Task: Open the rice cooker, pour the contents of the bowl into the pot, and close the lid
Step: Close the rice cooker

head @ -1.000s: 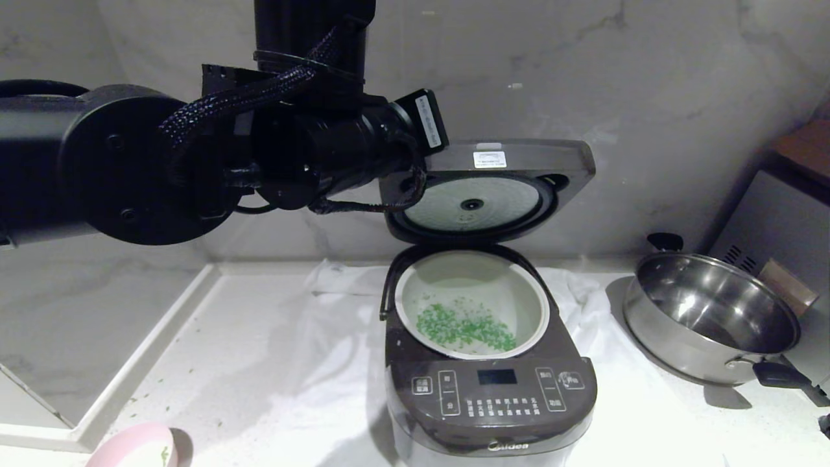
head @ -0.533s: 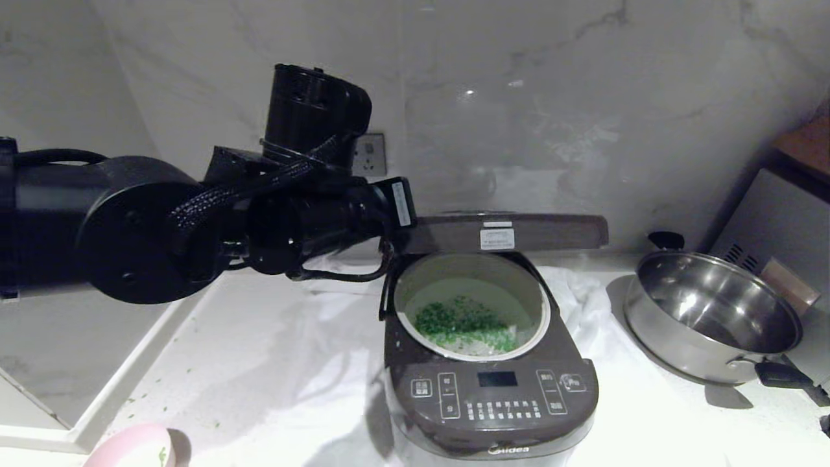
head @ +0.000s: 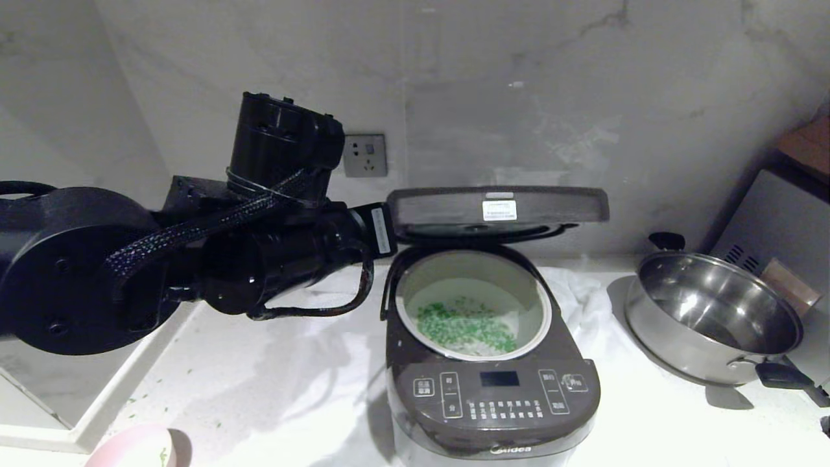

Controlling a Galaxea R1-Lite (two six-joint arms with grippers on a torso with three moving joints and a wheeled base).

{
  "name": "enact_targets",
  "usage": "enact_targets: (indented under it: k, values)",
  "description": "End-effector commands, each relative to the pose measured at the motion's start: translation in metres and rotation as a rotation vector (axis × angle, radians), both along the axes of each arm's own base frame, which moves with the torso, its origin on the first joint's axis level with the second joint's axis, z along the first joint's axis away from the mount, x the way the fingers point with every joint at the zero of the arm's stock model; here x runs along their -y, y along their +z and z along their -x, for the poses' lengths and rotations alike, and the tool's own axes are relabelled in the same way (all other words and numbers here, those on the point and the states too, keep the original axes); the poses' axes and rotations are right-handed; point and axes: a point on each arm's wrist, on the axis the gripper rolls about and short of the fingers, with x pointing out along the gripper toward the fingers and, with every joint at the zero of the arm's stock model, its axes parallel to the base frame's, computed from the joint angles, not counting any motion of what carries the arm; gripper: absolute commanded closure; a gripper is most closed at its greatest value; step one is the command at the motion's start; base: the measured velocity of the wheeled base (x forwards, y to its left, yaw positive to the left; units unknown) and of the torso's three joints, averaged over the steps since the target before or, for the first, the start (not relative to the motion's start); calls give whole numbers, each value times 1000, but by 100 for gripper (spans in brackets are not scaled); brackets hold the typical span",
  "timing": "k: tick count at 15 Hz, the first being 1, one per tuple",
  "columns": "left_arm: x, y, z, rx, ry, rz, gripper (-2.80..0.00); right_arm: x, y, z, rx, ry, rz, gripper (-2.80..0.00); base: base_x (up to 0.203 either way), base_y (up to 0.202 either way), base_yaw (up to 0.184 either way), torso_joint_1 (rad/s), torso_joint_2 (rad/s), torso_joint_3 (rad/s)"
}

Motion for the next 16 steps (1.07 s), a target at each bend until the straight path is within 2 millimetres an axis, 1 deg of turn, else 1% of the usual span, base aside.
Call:
enact_targets:
  k: [1, 2, 3, 4, 5, 6, 7, 8, 10, 11, 12, 13, 15, 16]
  values:
    - [-8, 7, 10, 14, 0, 23, 0, 0, 0, 0, -2, -1, -1, 0, 0, 0, 0, 0, 0, 0]
    - [-10, 7, 11, 14, 1, 24, 0, 0, 0, 0, 1, -3, 0, 0, 0, 0, 0, 0, 0, 0]
    - [-10, 7, 11, 13, 1, 23, 0, 0, 4, 1, 24, -10, 6, 0, 0, 0, 0, 0, 0, 0]
    - [-12, 10, 10, 21, 8, 30, 0, 0, 18, 5, 67, -15, 9, 0, 0, 0, 0, 0, 0, 0]
    - [-16, 15, 8, 34, 22, 43, 0, 0, 37, 9, 105, -15, 7, 0, 0, 0, 0, 0, 0, 0]
    - [-18, 25, 7, 69, 29, 79, 0, 0, 48, 9, 96, -11, 2, 0, 0, 0, 0, 0, 0, 0]
    - [-18, 40, 6, 129, 35, 145, 0, 0, 50, 8, 78, 2, 2, 0, 0, 0, 0, 0, 0, 0]
    - [-20, 53, 4, 184, 43, 198, 0, 0, 40, 7, 59, 12, 6, 0, 0, 0, 0, 0, 0, 0]
    - [-22, 80, -3, 269, 62, 273, 0, 0, 10, 4, 9, 12, 35, 0, 0, 0, 0, 0, 0, 0]
    - [-21, 90, -7, 298, 65, 299, 0, 0, 8, 3, 5, 4, 44, 0, 0, 0, 0, 0, 0, 0]
    - [-14, 94, -14, 311, 64, 311, 0, 0, 10, 4, 14, 3, 55, 0, 0, 0, 0, 0, 0, 0]
    - [-5, 93, -20, 311, 54, 312, 0, 0, 9, 4, 10, 5, 59, 0, 0, 0, 0, 0, 0, 0]
    - [22, 85, -30, 296, 24, 297, 0, 0, 7, 3, 3, 1, 59, 0, 0, 0, 0, 0, 0, 0]
    - [35, 79, -29, 288, -4, 277, 0, 0, 8, 3, 7, -2, 56, 0, 0, 0, 0, 0, 0, 0]
